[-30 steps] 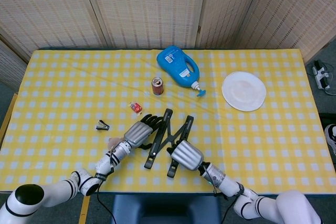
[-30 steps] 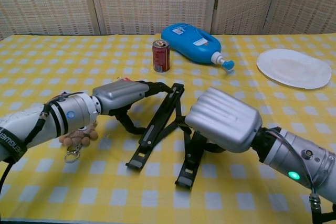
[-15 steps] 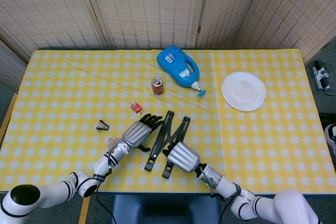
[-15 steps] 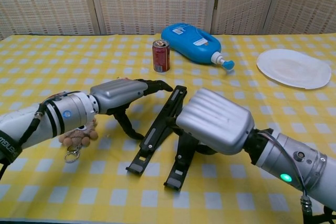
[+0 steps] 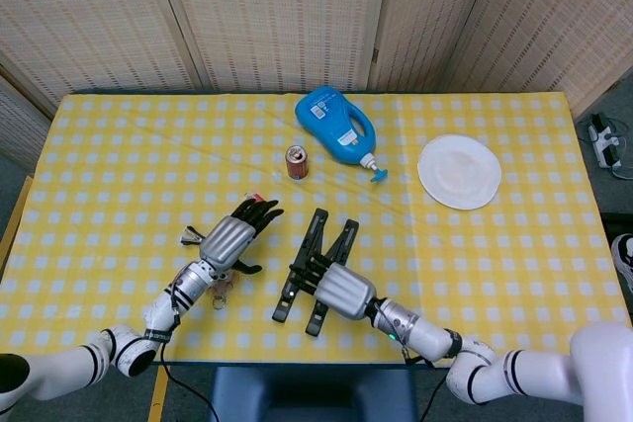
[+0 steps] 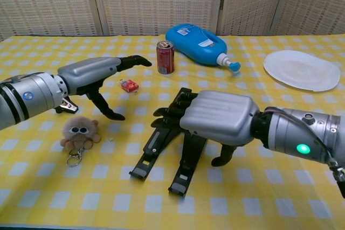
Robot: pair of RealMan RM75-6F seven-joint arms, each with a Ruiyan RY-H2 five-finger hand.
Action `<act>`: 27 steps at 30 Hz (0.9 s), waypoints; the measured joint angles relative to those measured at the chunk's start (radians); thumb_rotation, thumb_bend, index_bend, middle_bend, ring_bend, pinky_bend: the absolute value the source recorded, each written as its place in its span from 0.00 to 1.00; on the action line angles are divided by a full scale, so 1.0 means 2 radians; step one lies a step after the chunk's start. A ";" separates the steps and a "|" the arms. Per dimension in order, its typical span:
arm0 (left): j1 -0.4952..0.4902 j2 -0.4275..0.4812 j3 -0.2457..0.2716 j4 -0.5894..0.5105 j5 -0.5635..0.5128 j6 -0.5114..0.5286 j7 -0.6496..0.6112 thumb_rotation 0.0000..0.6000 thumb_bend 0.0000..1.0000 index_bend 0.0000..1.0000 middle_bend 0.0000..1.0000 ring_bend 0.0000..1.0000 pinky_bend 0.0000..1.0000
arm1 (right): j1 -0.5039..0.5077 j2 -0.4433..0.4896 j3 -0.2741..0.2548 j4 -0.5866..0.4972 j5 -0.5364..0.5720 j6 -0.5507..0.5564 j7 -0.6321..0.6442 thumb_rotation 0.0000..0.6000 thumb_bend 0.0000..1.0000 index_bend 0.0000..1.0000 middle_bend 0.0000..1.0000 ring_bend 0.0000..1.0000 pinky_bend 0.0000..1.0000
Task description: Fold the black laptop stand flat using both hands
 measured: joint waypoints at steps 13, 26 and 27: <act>0.014 0.014 0.000 -0.007 -0.008 0.004 -0.002 1.00 0.15 0.00 0.02 0.00 0.00 | 0.099 0.011 0.019 -0.029 0.197 -0.085 -0.144 1.00 0.18 0.00 0.00 0.02 0.00; 0.020 0.017 0.000 0.001 -0.007 0.006 -0.013 1.00 0.15 0.00 0.02 0.00 0.00 | 0.161 -0.013 -0.011 -0.015 0.300 -0.068 -0.183 1.00 0.18 0.00 0.04 0.03 0.01; 0.021 0.017 0.000 0.002 -0.007 0.006 -0.014 1.00 0.15 0.00 0.02 0.00 0.00 | 0.165 -0.015 -0.013 -0.014 0.305 -0.066 -0.183 1.00 0.18 0.00 0.05 0.04 0.01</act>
